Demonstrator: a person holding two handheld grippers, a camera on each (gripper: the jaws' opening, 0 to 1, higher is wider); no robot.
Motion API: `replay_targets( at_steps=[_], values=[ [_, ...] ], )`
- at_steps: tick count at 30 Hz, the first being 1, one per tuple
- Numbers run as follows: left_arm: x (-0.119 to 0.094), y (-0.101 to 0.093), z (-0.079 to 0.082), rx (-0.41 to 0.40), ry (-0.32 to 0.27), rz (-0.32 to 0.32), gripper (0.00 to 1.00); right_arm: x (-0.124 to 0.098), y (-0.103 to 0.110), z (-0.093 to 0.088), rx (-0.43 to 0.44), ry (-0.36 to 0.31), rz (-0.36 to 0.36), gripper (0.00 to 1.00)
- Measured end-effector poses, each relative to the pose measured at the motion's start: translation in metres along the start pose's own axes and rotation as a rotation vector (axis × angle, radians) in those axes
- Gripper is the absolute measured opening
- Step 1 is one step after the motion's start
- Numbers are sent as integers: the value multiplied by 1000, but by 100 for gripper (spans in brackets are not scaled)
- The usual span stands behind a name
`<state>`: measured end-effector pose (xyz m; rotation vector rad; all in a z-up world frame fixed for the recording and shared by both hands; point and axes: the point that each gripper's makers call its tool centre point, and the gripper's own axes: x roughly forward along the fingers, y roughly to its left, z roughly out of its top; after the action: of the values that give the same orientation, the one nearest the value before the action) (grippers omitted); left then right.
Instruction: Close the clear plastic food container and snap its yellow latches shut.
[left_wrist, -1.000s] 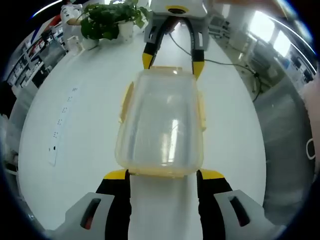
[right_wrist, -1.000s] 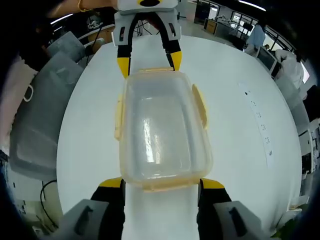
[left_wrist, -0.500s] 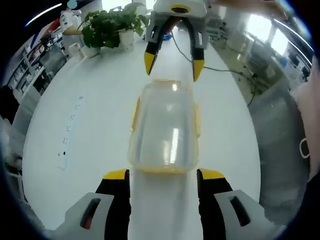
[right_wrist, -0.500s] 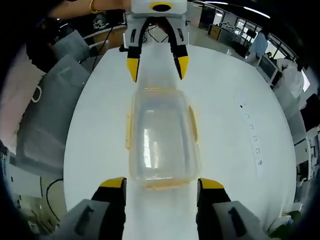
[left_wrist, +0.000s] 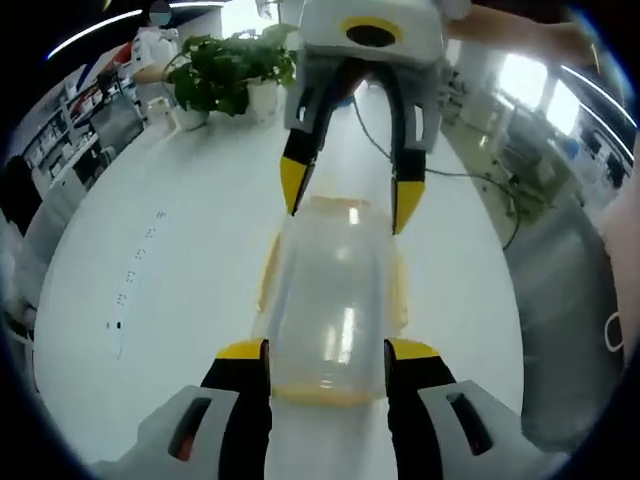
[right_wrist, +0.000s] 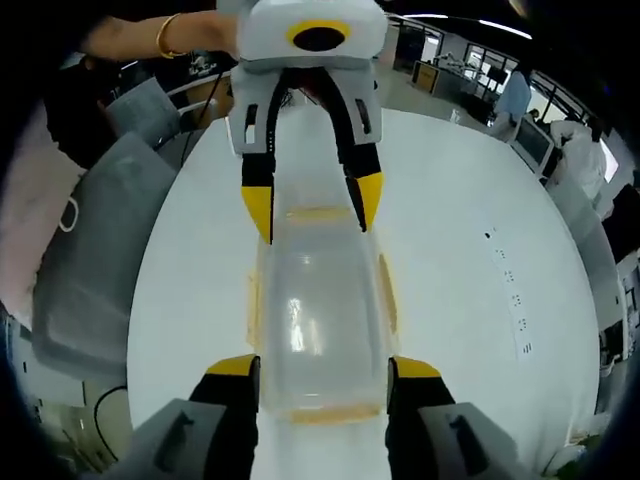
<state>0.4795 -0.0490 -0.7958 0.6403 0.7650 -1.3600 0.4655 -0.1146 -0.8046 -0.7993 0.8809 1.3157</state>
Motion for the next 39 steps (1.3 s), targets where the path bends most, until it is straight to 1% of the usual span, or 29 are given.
replay_targets(
  at_steps=[1, 3, 6, 8, 9, 10, 11, 16, 20, 25, 27, 29, 32, 33, 34, 35, 36, 37, 38, 39],
  values=[
    [2, 1, 4, -10, -20, 4, 38, 1, 0, -1, 1, 1, 1, 49],
    [7, 3, 6, -29, -28, 13, 39, 3, -1, -3, -1, 8, -7, 49],
    [14, 3, 6, -9, -14, 20, 40, 4, -1, -6, 4, 12, -13, 49],
    [18, -3, 4, 14, 4, 6, 40, 7, 0, -10, 7, 21, -13, 50],
    [20, -4, 4, 15, 9, 3, 40, 8, -1, -12, -43, 28, -32, 50],
    [20, -3, 7, 34, -1, 5, 40, 8, 1, -12, -39, 26, -31, 51],
    [20, -3, 8, 23, -2, 0, 41, 7, 2, -12, -34, 22, -30, 51],
    [22, -6, 9, 37, -1, -8, 43, 6, 0, -10, -5, 5, -18, 50],
    [22, -7, 9, 31, -2, -7, 43, 6, 0, -5, 9, -14, -6, 47],
    [21, -6, 9, 29, -1, -2, 43, 12, 2, 6, -13, -35, -5, 47],
    [21, -6, 10, 25, 0, -2, 44, 14, 2, 8, -19, -34, -3, 49],
    [21, -7, 10, 24, 3, -3, 44, 17, 1, 12, -42, -26, -4, 51],
    [22, -7, 10, 21, 0, -7, 44, 17, -1, 11, -56, -11, 0, 53],
    [22, -9, 11, 10, -7, -24, 48, 17, -2, 11, -54, -12, 2, 53],
    [22, -19, 16, -20, -34, -82, 55, 16, -2, 11, -49, -15, 8, 54],
    [22, -21, 17, -35, -37, -91, 58, 16, -3, 11, -48, -19, 11, 54],
    [22, -18, 15, -14, -22, -75, 60, 16, -3, 11, -41, -23, 16, 54],
    [23, -17, 13, 21, -8, -60, 58, 16, -4, 11, -34, -27, 21, 53],
    [23, -14, 12, 50, 2, -38, 56, 16, -4, 17, 13, -61, 25, 52],
    [24, -16, 11, 59, 10, -24, 55, 15, -6, 21, 33, -86, 26, 52]
  ],
)
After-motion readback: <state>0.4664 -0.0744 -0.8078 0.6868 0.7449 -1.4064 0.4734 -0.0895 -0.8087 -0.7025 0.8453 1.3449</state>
